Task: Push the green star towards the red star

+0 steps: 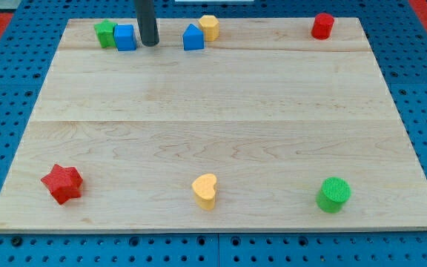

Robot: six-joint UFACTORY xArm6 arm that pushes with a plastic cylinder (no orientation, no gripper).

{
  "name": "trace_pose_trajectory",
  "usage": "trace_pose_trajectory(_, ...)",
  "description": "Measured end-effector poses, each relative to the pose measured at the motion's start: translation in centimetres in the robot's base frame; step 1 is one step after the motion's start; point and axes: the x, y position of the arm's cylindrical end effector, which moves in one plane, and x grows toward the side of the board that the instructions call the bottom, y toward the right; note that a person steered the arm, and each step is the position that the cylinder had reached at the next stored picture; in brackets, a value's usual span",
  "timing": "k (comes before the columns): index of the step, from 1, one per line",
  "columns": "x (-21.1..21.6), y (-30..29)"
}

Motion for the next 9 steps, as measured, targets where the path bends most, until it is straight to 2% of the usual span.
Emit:
trace_pose_trajectory(1, -4.1, -1.5)
trace_pose_trajectory(2, -5.4, -3.4)
trace_pose_trajectory(3, -5.2, -9.0)
trace_pose_trajectory(4, -4.0, -11.4)
trace_pose_trajectory(5, -2.3, -11.2)
trace_pose_trajectory(6, -5.5, -12.2)
trace_pose_trajectory(8, -3.4, -5.0)
trace_pose_trajectory(9, -2.5, -7.2)
